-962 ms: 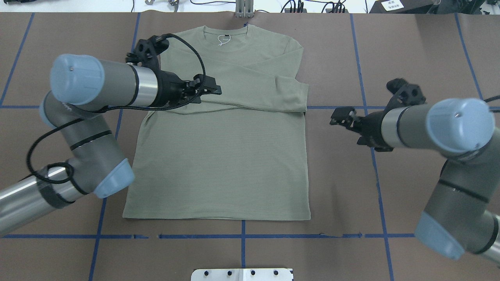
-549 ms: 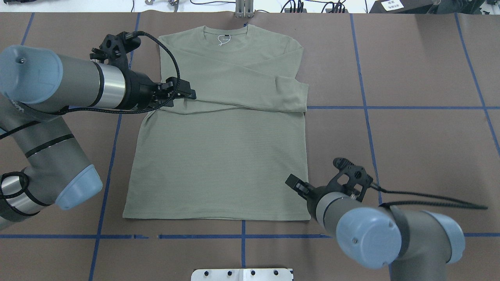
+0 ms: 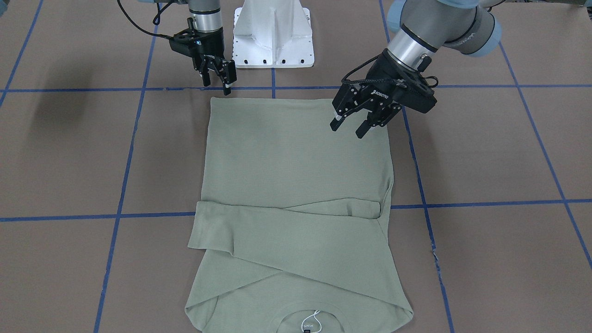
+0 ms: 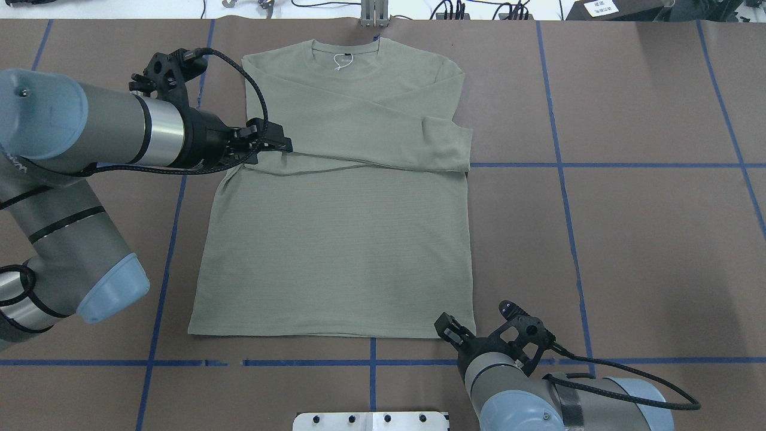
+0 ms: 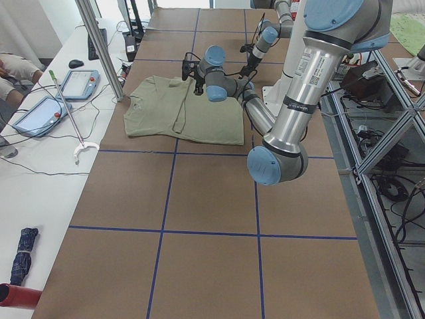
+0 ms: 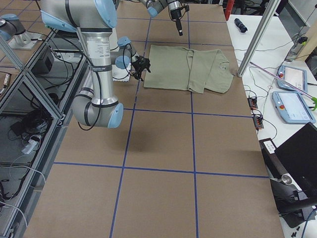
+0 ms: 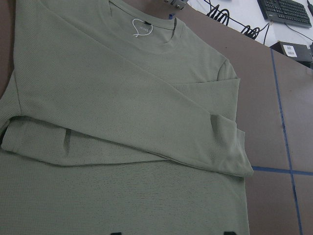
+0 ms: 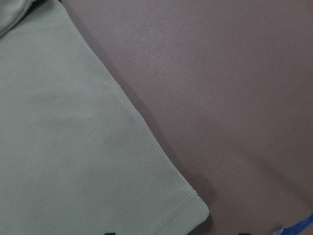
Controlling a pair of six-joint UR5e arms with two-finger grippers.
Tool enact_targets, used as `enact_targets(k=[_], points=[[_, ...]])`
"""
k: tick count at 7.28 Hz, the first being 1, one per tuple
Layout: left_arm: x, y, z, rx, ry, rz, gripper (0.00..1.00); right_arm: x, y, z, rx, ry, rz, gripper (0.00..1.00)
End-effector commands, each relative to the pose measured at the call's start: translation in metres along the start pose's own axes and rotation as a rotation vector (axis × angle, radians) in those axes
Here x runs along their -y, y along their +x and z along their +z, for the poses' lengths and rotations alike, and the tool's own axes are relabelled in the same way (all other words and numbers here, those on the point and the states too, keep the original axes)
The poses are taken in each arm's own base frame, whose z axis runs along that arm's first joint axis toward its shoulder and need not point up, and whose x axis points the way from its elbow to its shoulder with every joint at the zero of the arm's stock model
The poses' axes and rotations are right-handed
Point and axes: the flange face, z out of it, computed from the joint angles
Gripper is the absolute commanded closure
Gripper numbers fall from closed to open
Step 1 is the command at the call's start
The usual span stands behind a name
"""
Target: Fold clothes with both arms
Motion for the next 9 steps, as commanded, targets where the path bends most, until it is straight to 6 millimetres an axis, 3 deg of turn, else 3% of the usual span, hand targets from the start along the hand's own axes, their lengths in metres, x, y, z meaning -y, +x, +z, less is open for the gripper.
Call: enact_targets(k=[1,9], points=[[0.0,-0.001,0.001,0.001,0.0,-0.001,0.25,0.005,0.0,0.01,-0.01,0.021,0.001,0.19],[0.001,-0.004,0.004,0.011,0.0,-0.003,0.25,0.011,-0.011,0.02,-0.015,0.034,-0.002,0.19]])
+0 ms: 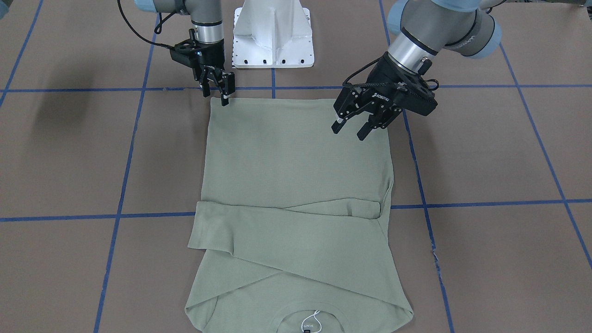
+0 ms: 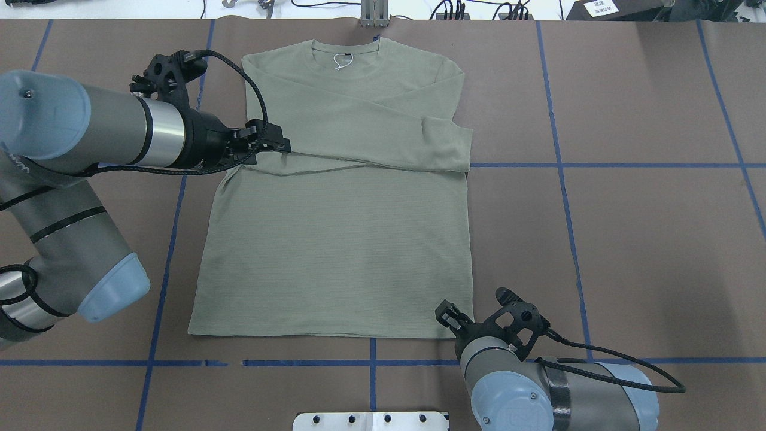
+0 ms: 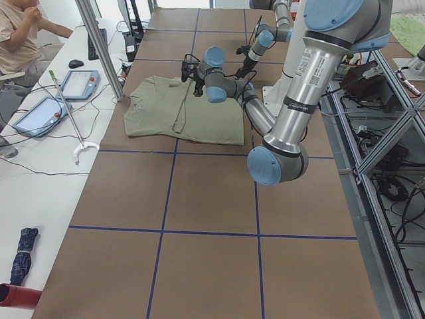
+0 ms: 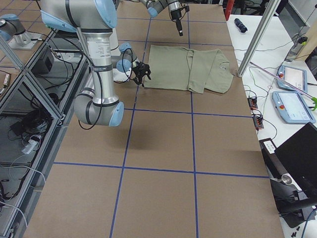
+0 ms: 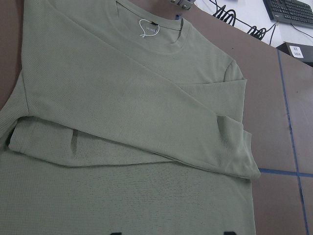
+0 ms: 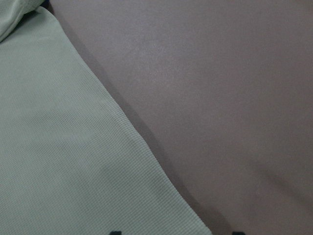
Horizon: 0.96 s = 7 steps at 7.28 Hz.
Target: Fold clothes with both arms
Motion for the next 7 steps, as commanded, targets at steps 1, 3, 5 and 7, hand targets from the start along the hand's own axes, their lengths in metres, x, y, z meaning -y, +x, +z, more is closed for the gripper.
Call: enact_targets(k=[1,3,5,7], points=[[0.0001,-0.0004,0.0005,0.001,0.0,-0.001,0.24,0.0012,0.0008,0.0058,-0.009,0.008,-0.008,0.2],[0.0001,-0.0004,0.0005,0.001,0.0,-0.001,0.24,-0.0018,-0.0008,0.0069,-0.009,0.007,-0.008,0.3],[0.0001,-0.0004,0.0005,0.001,0.0,-0.001,0.24,-0.0034,-0.0016,0.0084,-0.011,0.007,-0.007,0.34],[0.0,0.0001,-0.0001,0.0,0.0,-0.001,0.24,-0.0033,-0.0015,0.0085,-0.012,0.008,-0.009,0.35]])
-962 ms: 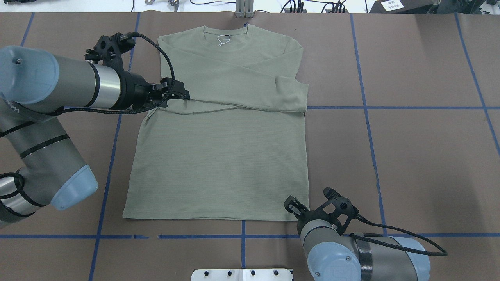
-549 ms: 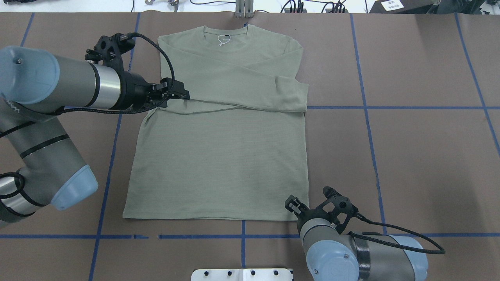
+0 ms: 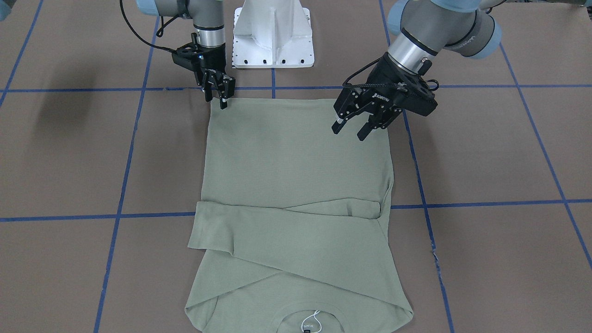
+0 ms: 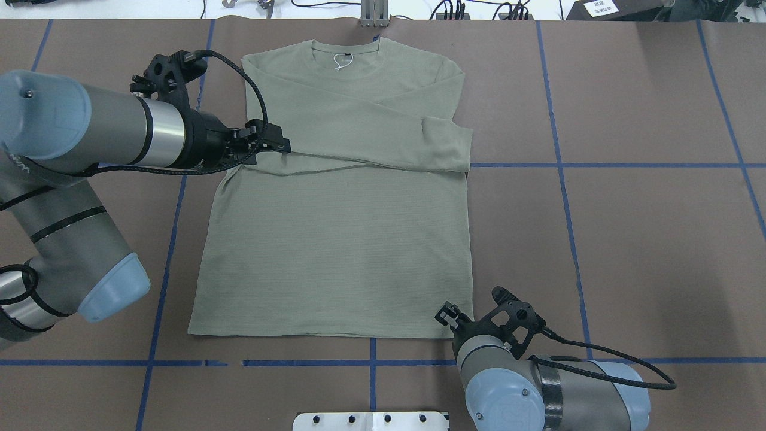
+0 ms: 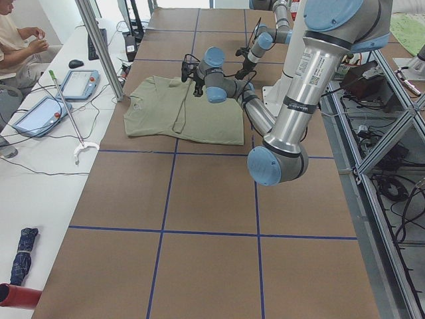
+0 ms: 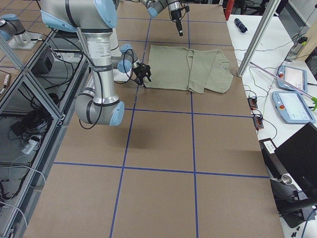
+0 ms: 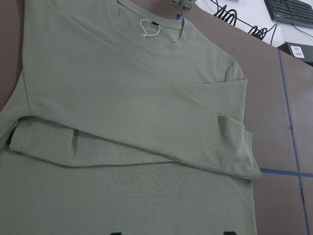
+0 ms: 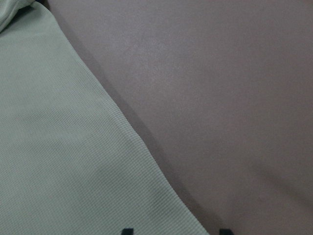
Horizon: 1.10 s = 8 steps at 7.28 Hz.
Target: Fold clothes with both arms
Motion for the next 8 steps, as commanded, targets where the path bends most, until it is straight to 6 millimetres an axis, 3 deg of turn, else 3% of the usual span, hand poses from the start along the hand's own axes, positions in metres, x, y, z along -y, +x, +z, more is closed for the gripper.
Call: enact_targets(k=[1,8], points=[[0.0,0.0001,-0.0002,0.0,0.0,0.0,0.24,-0.0001,-0.0002,-0.0001,0.0,0.0,0.001,0.36],[-0.0016,0.0005,0.0007,-0.001,-0.003,-0.01,0.24,-0.0039,0.0056,-0.0011,-0.027,-0.026,-0.007,0.34]])
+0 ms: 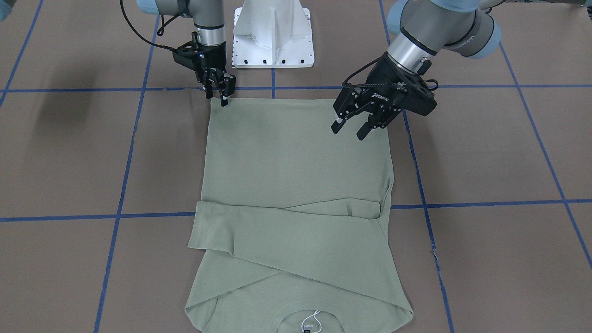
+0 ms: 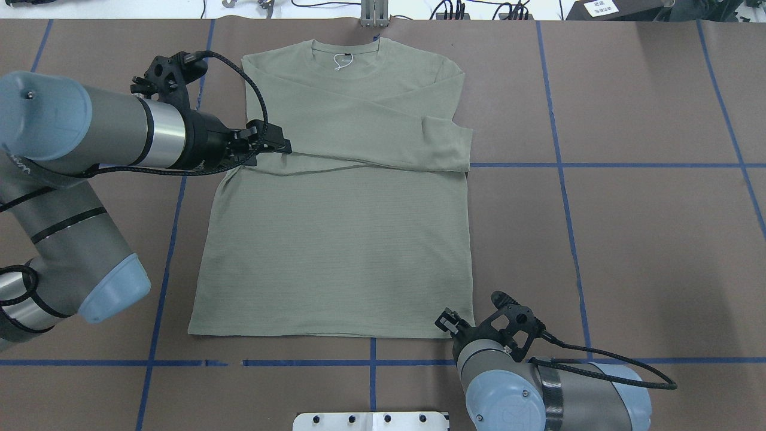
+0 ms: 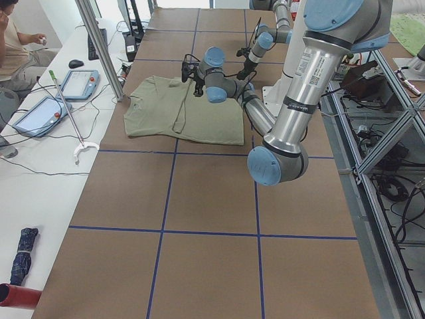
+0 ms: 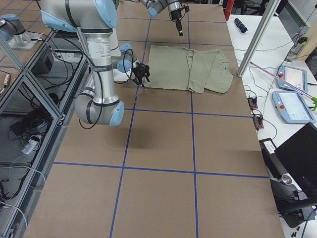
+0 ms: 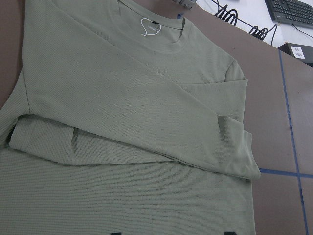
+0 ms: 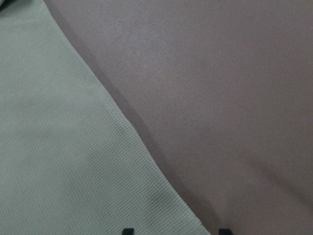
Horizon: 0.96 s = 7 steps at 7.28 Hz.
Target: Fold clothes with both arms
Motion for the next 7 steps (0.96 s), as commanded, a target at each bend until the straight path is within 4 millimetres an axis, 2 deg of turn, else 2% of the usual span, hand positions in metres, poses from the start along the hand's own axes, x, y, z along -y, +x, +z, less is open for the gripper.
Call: enact_targets(k=[1,2,3,4,7], points=[[-0.0003,0.0001,0.0001,0.0,0.0,0.0,0.24,-0.0008,0.0018,0.0025,-0.005,0.004,-0.004,0.35],[-0.0003,0.0001,0.0001,0.0,0.0,0.0,0.24,-0.0012,0.0012,0.002,-0.004,0.003,-0.002,0.52],[-0.0003,0.0001,0.0001,0.0,0.0,0.0,0.24,-0.0018,0.0029,0.0039,-0.009,0.005,-0.002,0.72],[-0.0003,0.0001,0.0001,0.0,0.0,0.0,0.24,-0.0007,0.0047,0.0046,-0.011,0.007,-0.004,1.0],[-0.0004,0.0006,-0.0005,-0.001,0.0,0.0,0.24,-0.0023,0.0051,0.0029,-0.012,0.001,-0.007,1.0]])
